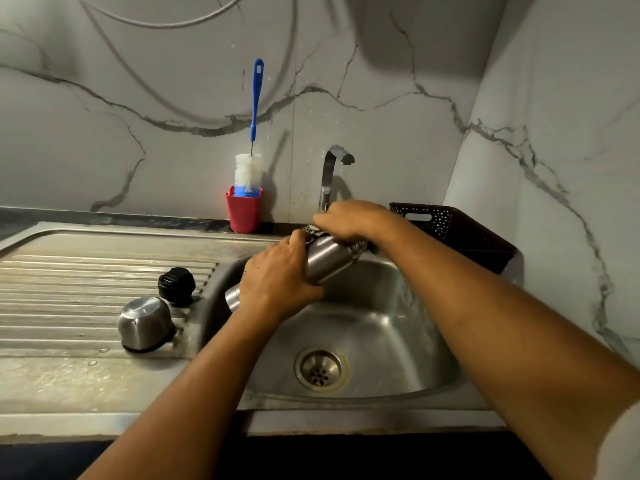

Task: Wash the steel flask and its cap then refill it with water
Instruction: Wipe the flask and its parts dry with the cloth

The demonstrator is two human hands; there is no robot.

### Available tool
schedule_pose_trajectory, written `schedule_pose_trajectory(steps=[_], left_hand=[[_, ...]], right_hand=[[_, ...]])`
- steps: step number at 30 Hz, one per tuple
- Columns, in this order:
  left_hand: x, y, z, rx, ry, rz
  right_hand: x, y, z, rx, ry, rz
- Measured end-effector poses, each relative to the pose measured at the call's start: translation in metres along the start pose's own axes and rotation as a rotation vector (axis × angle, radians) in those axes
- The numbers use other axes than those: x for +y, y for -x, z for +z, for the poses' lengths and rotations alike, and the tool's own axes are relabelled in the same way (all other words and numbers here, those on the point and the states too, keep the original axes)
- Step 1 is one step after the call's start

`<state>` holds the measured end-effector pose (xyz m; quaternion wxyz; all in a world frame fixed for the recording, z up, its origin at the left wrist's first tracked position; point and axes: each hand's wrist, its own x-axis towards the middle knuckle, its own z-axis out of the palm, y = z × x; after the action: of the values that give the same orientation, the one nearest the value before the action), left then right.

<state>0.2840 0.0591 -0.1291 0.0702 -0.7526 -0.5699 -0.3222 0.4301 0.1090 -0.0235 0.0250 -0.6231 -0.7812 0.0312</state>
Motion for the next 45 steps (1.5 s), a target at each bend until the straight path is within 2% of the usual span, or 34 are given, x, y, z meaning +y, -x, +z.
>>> schedule_pose_trajectory(steps=[1, 2, 3, 6, 7, 9, 12, 14, 15, 17, 19, 21, 23, 26, 28, 30, 32, 34, 37, 41, 42, 45], left_hand=[[-0.001, 0.000, -0.001, -0.007, -0.027, 0.010], [-0.003, -0.001, -0.002, -0.015, -0.046, 0.008], [-0.004, -0.002, -0.003, -0.016, -0.057, -0.005], [-0.008, -0.005, -0.010, 0.009, -0.008, -0.094], [-0.009, -0.006, -0.012, 0.011, 0.004, -0.116], [-0.010, -0.005, -0.013, -0.008, -0.025, -0.123], [-0.005, -0.002, -0.008, -0.009, -0.067, -0.108], [-0.003, -0.003, -0.008, 0.032, -0.085, -0.070], [-0.003, -0.003, -0.009, 0.050, -0.101, -0.043], [-0.001, -0.002, -0.012, 0.068, -0.127, 0.005], [-0.003, 0.001, -0.013, 0.057, -0.103, 0.024], [-0.008, 0.005, -0.014, 0.028, -0.049, 0.006], [-0.013, 0.007, -0.013, 0.018, 0.009, -0.030], [-0.014, 0.007, -0.011, 0.035, 0.147, -0.065], [-0.012, 0.006, -0.007, 0.020, 0.229, -0.083], [-0.012, 0.004, -0.002, 0.014, 0.331, -0.118], [-0.012, 0.000, 0.003, 0.020, 0.399, -0.171], [-0.010, -0.002, 0.005, 0.024, 0.441, -0.210], [-0.009, -0.005, 0.007, 0.023, 0.451, -0.233], [-0.012, -0.005, 0.008, 0.066, 0.394, -0.235], [-0.012, -0.005, 0.007, 0.077, 0.386, -0.246], [-0.010, -0.003, 0.003, 0.056, 0.325, -0.288]], right_hand=[[0.001, 0.000, -0.001, -0.060, -0.068, 0.017], [0.002, 0.001, 0.000, -0.049, -0.084, 0.016], [0.002, 0.005, 0.004, 0.039, -0.058, -0.015], [0.001, 0.028, 0.040, 0.570, -0.010, -0.241], [0.001, 0.035, 0.055, 0.681, 0.003, -0.305], [0.006, 0.043, 0.080, 0.748, 0.022, -0.331], [0.011, 0.041, 0.082, 0.747, 0.021, -0.305], [0.005, 0.034, 0.057, 0.653, 0.000, -0.243], [0.002, 0.027, 0.041, 0.536, 0.001, -0.188], [0.000, 0.012, 0.012, 0.173, -0.048, -0.056], [0.003, -0.001, -0.006, -0.171, -0.380, 0.041], [0.011, -0.002, -0.012, -0.299, -0.634, 0.095], [0.021, 0.005, -0.008, -0.316, -0.890, 0.064], [0.030, 0.012, 0.015, -0.350, -1.534, -0.054], [0.025, 0.015, 0.032, -0.272, -1.896, -0.082], [0.009, 0.018, 0.043, -0.073, -2.075, -0.034], [-0.012, 0.022, 0.056, 0.217, -2.043, 0.064], [-0.033, 0.024, 0.072, 0.491, -1.877, 0.039], [-0.049, 0.024, 0.097, 0.765, -1.232, -0.152], [-0.044, 0.021, 0.091, 0.832, -0.336, -0.156], [-0.044, 0.020, 0.084, 0.789, -0.193, -0.159], [-0.046, 0.014, 0.052, 0.613, 0.040, -0.166]])
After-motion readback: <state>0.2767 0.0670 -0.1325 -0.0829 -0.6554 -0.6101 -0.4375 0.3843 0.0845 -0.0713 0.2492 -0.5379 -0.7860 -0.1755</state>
